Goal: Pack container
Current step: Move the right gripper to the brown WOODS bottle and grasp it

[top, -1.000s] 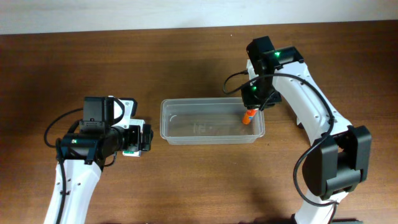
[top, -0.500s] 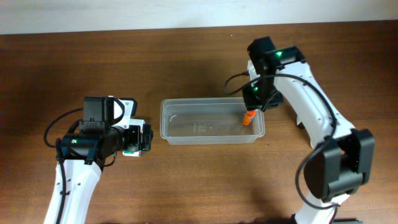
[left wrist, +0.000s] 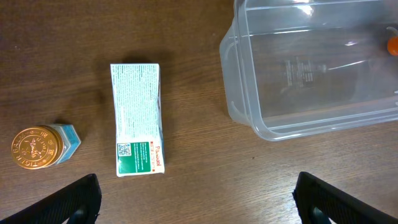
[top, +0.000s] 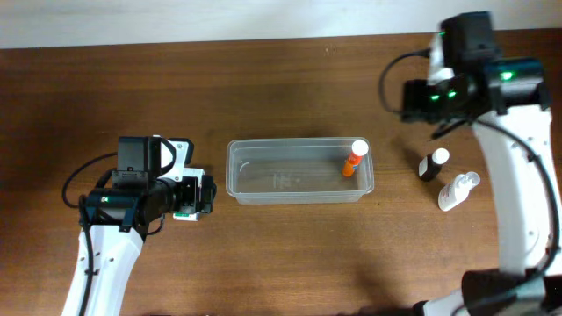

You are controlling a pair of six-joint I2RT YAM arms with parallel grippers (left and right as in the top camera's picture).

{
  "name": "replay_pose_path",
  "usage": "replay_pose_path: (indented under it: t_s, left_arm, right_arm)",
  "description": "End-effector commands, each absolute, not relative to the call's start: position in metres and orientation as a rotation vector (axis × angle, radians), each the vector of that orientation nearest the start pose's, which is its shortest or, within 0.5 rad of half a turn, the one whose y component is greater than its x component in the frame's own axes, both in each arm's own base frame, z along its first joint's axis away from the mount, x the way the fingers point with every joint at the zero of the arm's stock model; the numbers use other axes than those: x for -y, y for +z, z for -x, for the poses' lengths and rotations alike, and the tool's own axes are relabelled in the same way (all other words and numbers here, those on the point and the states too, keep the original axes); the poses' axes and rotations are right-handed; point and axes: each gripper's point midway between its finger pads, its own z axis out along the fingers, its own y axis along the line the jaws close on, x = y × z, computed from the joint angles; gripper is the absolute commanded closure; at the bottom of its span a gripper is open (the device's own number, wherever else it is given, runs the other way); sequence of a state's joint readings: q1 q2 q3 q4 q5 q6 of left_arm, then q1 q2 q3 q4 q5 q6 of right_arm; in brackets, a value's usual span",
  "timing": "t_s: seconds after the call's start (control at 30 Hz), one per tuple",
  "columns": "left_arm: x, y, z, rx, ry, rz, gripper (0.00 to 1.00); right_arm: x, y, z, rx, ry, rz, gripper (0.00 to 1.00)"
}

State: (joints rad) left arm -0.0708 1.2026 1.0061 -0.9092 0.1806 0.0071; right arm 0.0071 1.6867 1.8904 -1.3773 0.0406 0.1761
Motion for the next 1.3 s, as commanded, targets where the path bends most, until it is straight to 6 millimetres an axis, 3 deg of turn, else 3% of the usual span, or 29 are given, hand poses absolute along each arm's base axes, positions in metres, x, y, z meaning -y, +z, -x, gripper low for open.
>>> replay_pose_path:
  t_s: [0.0, 0.17, 0.37, 0.7, 0.97, 1.17, 1.27]
  left_arm:
    - [0.053, 0.159, -0.287, -2.652, -0.28, -0.16, 0.0]
    - [0.053, 0.159, -0.287, -2.651, -0.28, -0.16, 0.01]
    - [0.053, 0.159, -0.287, -2.649, -0.28, -0.16, 0.01]
    - [0.053, 0.158, -0.287, -2.654, -0.281, -0.16, 0.01]
    - [0.053, 0.158, -0.287, -2.655, -0.281, -0.159, 0.0]
    - [0.053, 0.158, -0.287, -2.655, -0.281, -0.159, 0.0]
    - [0.053, 0.158, -0.287, -2.655, -0.281, -0.16, 0.01]
  right_arm:
    - [0.029, 0.219, -0.374, -2.833, -0.014, -0.383, 0.3]
    - [0.059, 0.173, -0.371, -2.94, -0.039, -0.514, 0.29]
    - [0.081, 0.134, -0.371, -3.025, -0.047, -0.602, 0.29]
    - [0.08, 0.092, -0.372, -3.133, -0.011, -0.631, 0.28]
    - [0.08, 0.08, -0.372, -3.166, -0.003, -0.63, 0.3]
    - [0.075, 0.08, -0.372, -3.175, 0.042, -0.598, 0.52]
    - [0.075, 0.08, -0.371, -3.177, 0.041, -0.598, 0.56]
